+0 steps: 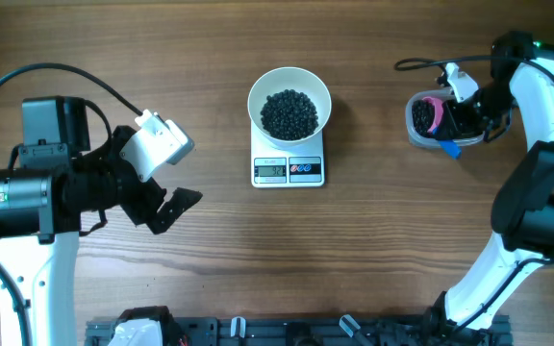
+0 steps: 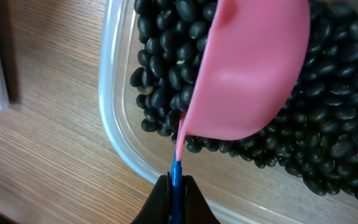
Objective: Scoop item into bowl and weigh 150g on scale
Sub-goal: 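Dig the pink scoop into the tub beans and lift a scoopful, then carry the filled scoop left over the white bowl, then tip the pink scoop to pour beans into the white bowl, then return the pink scoop with the right gripper to the bean tub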
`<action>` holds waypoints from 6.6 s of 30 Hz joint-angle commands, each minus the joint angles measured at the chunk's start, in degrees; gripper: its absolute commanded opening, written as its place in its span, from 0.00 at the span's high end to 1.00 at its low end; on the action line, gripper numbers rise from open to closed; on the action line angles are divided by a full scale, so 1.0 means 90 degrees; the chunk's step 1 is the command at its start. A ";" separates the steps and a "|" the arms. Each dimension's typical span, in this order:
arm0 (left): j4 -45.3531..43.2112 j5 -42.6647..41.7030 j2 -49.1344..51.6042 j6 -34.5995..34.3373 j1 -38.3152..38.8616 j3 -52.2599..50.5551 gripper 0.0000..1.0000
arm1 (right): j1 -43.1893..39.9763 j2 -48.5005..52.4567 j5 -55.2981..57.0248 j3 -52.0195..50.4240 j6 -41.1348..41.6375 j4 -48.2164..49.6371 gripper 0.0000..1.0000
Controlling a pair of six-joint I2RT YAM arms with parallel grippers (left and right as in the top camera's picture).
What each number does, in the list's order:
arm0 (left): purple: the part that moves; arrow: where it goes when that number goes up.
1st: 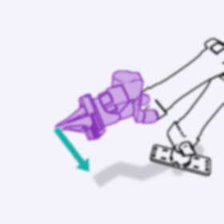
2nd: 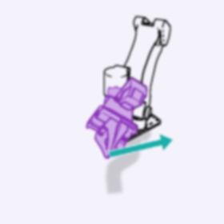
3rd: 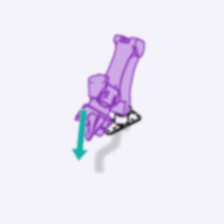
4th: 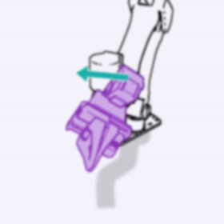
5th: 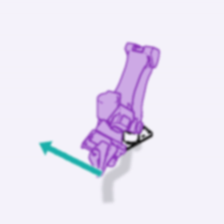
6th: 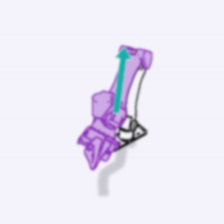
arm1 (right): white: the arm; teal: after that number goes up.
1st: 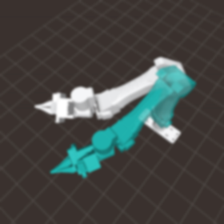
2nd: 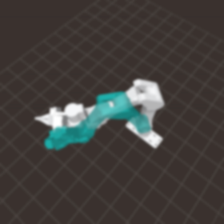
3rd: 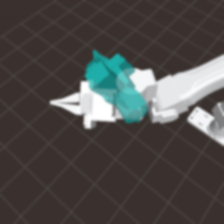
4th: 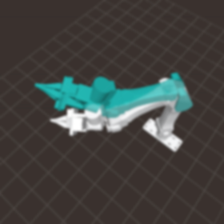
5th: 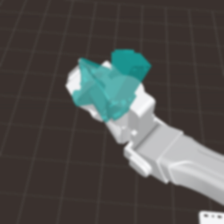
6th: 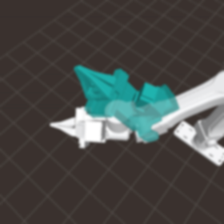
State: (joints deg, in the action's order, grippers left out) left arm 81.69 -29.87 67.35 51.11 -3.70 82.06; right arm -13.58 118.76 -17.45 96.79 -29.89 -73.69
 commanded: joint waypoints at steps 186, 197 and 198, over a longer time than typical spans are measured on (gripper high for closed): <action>0.0002 0.0012 0.0017 -0.0063 0.0024 -0.0034 0.00 | 0.0845 -0.2378 0.3155 -0.0155 0.2244 -0.0869 0.96; 0.0002 0.0012 0.0017 -0.0063 0.0024 -0.0034 0.00 | 0.0845 -0.2276 0.2477 -0.1343 0.1338 0.0809 0.96; 0.0002 0.0012 0.0017 -0.0063 0.0024 -0.0034 0.00 | 0.0845 -0.2276 0.2477 -0.1343 0.1205 0.0899 0.96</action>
State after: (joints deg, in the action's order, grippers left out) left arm 81.69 -29.87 67.35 51.11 -3.70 82.02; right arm -6.07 97.84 6.59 84.64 -15.59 -67.44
